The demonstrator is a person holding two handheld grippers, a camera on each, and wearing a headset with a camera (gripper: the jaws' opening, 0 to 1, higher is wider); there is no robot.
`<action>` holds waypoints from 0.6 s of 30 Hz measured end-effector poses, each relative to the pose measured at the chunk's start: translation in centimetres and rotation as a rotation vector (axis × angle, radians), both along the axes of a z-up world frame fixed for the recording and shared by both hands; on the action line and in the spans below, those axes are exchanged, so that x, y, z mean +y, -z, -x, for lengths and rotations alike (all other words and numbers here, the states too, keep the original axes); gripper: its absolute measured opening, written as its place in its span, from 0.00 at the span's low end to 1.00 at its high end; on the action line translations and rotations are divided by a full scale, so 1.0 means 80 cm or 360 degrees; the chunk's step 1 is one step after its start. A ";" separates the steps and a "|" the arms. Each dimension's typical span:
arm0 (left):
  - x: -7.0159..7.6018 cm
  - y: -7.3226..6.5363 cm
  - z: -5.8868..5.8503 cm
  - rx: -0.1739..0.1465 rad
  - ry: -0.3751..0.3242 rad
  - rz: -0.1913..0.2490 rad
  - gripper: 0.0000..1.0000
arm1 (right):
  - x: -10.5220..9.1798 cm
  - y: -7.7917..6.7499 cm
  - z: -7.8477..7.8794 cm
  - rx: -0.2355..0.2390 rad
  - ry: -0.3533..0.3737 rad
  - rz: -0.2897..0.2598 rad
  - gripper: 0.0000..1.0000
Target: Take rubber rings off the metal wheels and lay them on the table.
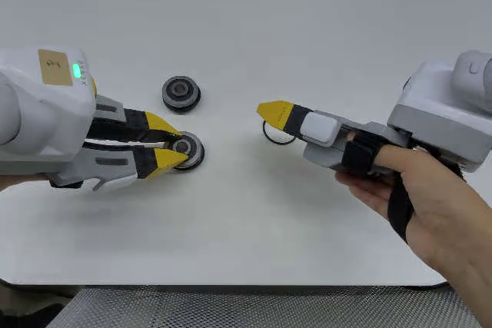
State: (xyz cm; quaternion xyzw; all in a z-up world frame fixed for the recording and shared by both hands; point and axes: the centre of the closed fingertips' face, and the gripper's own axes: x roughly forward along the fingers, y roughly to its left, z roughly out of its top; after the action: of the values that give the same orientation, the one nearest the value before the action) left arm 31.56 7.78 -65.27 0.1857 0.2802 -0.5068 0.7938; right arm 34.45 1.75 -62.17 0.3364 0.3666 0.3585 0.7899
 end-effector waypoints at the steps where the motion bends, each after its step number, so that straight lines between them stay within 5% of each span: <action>1: 0.000 0.000 0.000 0.0000 0.0001 0.0001 0.13 | 0.005 0.000 0.002 -0.0009 -0.0034 0.0003 0.17; 11: 0.000 0.001 0.002 0.0001 0.0021 0.0011 0.13 | 0.048 0.007 0.034 -0.0021 -0.0356 -0.0004 0.45; 18: 0.000 0.000 0.003 0.0003 0.0022 0.0014 0.13 | 0.063 0.016 0.044 0.0040 -0.0441 -0.0020 0.55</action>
State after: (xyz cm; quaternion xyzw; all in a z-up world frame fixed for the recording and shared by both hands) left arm 31.35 7.77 -65.31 0.1838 0.2774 -0.5138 0.7908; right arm 30.94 6.78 -63.41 0.2919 0.4172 0.4622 0.7260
